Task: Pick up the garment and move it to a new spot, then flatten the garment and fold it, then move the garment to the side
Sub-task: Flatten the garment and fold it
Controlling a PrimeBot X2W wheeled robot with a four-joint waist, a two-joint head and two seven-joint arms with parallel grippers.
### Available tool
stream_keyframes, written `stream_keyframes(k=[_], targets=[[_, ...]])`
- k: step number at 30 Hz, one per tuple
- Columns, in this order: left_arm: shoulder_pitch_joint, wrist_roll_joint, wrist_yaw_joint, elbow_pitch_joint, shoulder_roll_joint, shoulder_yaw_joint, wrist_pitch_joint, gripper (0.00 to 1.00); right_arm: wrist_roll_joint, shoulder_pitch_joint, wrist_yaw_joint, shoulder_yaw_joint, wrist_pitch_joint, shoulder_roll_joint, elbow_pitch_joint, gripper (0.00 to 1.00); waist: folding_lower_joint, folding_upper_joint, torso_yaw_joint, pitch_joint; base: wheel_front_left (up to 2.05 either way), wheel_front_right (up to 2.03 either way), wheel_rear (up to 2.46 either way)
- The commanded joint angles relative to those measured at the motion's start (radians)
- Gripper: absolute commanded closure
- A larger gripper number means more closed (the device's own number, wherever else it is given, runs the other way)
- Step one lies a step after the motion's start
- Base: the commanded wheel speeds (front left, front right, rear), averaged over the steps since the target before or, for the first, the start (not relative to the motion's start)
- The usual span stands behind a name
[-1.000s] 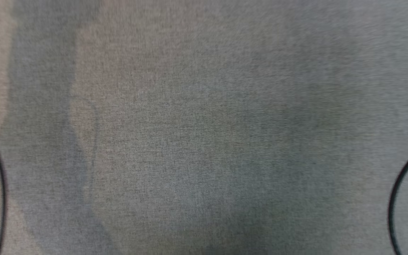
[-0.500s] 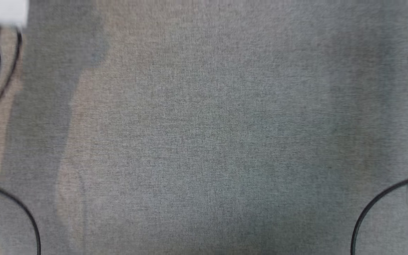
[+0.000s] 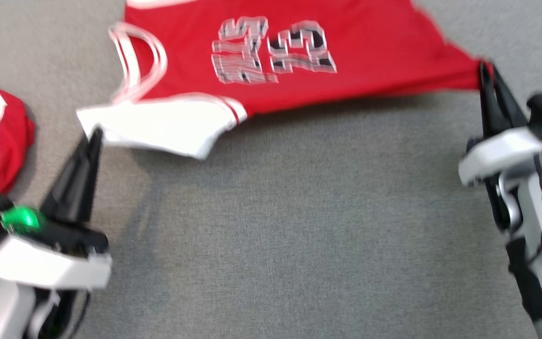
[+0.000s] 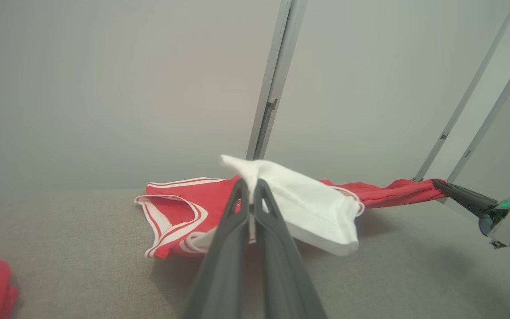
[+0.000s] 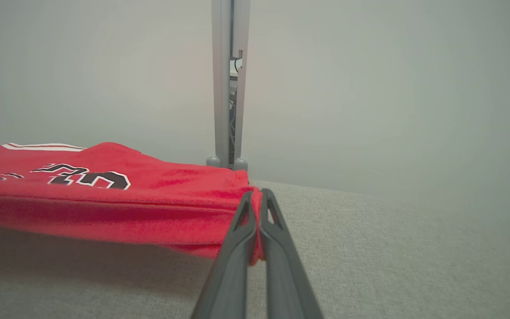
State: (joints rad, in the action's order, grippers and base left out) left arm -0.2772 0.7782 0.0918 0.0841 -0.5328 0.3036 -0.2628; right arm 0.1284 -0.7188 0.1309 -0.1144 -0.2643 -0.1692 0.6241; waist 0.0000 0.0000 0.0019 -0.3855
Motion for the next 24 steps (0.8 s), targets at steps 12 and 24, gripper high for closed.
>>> stream_keyframes(k=[12,24], targets=[[0.376,-0.091,-0.099,0.164,0.036,0.019,0.007,1.0,0.111,0.449,0.0,0.007,-0.002,-0.084,-0.195,1.0,0.0,0.0,0.012,0.21,0.0,0.0,0.0],[0.437,-0.044,-0.146,0.204,0.033,0.021,0.066,1.0,0.144,0.586,0.0,0.025,-0.002,-0.03,-0.268,1.0,0.0,0.0,-0.016,0.22,0.0,0.0,0.0]])
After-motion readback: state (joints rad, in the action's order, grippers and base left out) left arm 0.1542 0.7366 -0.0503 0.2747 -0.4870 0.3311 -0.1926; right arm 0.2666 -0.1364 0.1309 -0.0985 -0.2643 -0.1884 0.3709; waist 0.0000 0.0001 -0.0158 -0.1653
